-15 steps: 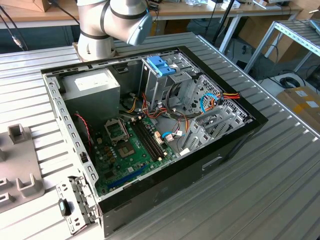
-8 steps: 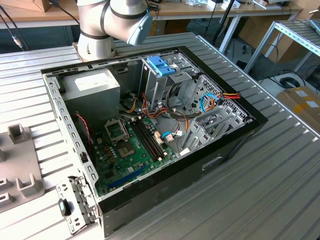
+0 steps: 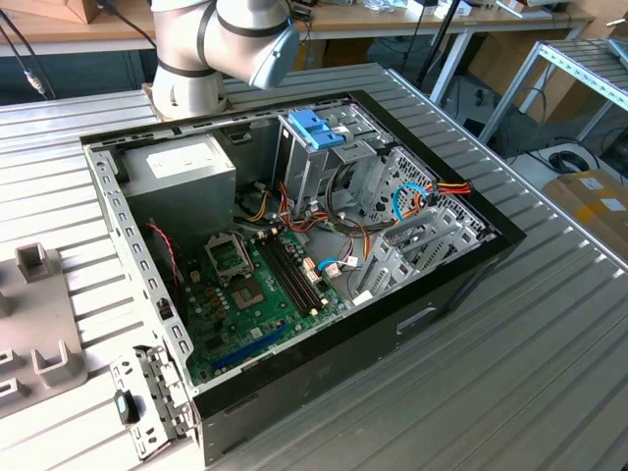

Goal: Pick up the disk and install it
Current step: 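Pick up the disk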

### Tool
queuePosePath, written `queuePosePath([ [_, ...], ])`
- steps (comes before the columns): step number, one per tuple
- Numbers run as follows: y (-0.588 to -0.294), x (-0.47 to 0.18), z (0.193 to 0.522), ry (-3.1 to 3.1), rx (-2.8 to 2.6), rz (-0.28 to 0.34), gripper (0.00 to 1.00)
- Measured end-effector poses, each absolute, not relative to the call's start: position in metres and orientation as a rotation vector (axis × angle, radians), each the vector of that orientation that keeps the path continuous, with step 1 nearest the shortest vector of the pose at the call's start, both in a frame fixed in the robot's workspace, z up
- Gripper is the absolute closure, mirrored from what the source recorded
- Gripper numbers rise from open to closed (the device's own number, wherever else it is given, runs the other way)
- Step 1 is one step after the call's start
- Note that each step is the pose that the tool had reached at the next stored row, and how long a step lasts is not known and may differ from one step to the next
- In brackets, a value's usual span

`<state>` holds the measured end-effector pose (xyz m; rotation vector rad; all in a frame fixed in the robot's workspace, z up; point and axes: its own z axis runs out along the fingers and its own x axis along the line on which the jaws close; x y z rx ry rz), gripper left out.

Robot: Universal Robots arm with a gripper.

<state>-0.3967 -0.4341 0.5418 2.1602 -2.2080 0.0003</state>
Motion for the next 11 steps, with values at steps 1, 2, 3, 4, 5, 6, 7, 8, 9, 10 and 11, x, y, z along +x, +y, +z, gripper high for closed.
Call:
queuePosePath([
  [1, -0.4341, -0.3961, 0.5417, -2.208, 2.16, 0.0, 0.63],
  [2, -0.4341, -0.3952, 0.5417, -2.208, 2.16, 0.001, 0.63],
  [3, -0.4341, -0.3945, 0.5417, -2.208, 2.16, 0.001, 0.63],
  [4, -0.4341, -0.3938, 0.5417, -2.208, 2.16, 0.001, 0.63],
  [5, -0.4341, -0.3933, 0.5416, -2.208, 2.16, 0.001, 0.63],
  [6, -0.4341, -0.3924, 0.5416, -2.208, 2.16, 0.002, 0.63],
  [7, -0.4341, -0.3918, 0.5416, -2.207, 2.159, 0.002, 0.63],
  [8, -0.4342, -0.3913, 0.5415, -2.207, 2.159, 0.002, 0.63],
  [9, -0.4341, -0.3908, 0.5415, -2.207, 2.159, 0.002, 0.63],
  [10, -0.4341, -0.3902, 0.5414, -2.207, 2.159, 0.002, 0.63],
  [11, -0.4341, -0.3894, 0.5414, -2.207, 2.159, 0.002, 0.63],
])
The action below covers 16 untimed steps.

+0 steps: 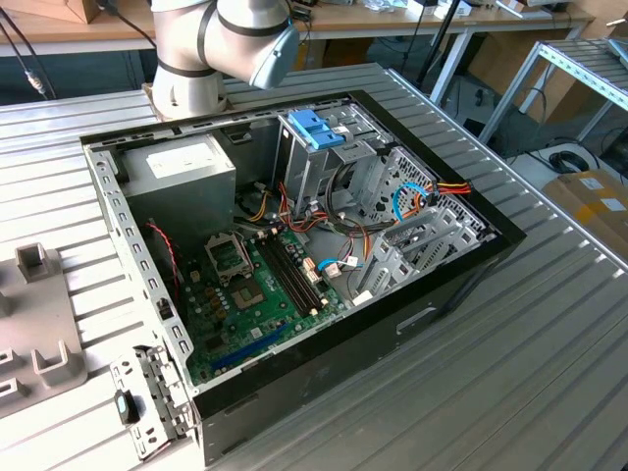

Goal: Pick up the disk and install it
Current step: 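Pick up the disk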

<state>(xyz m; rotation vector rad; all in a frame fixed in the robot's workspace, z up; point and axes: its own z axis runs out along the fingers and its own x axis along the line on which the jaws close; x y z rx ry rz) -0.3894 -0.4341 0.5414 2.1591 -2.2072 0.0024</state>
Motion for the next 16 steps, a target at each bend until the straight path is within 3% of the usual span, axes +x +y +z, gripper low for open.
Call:
queuePosePath([
  [16, -0.4341, -0.3802, 0.5407, -2.205, 2.157, 0.007, 0.63],
])
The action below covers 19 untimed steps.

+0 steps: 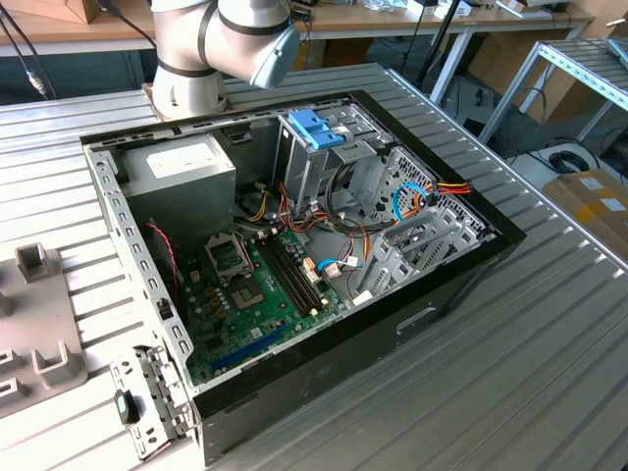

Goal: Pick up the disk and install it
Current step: 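Pick up the disk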

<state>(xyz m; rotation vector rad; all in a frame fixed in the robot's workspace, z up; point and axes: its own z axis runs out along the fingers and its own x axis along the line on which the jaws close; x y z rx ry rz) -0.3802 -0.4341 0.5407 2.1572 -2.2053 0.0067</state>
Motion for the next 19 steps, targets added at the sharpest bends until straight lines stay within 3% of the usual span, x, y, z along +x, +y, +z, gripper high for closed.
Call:
queuePosePath([
  [19, -0.4341, -0.372, 0.5399, -2.203, 2.155, 0.012, 0.63],
])
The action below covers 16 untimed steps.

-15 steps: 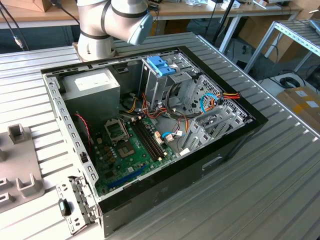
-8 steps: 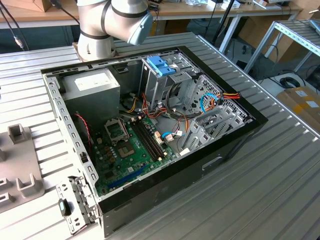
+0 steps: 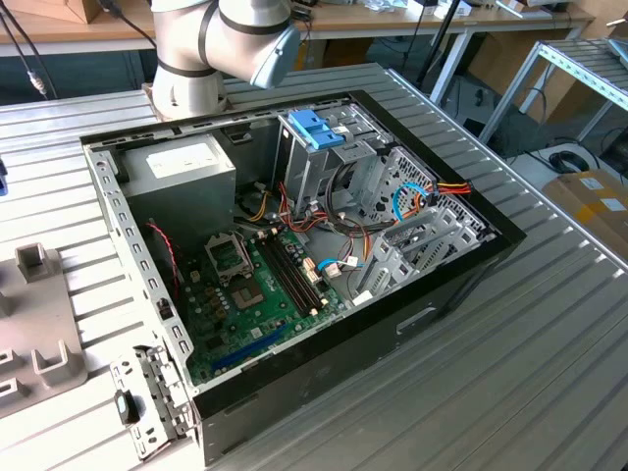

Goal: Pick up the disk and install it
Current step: 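Pick up the disk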

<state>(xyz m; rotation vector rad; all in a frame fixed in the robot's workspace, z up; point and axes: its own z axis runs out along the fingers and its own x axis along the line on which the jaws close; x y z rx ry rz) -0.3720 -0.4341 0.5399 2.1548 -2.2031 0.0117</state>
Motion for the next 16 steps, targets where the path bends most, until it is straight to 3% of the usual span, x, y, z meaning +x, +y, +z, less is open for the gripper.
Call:
queuePosePath([
  [16, -0.4341, -0.3657, 0.5392, -2.202, 2.154, 0.014, 0.63],
])
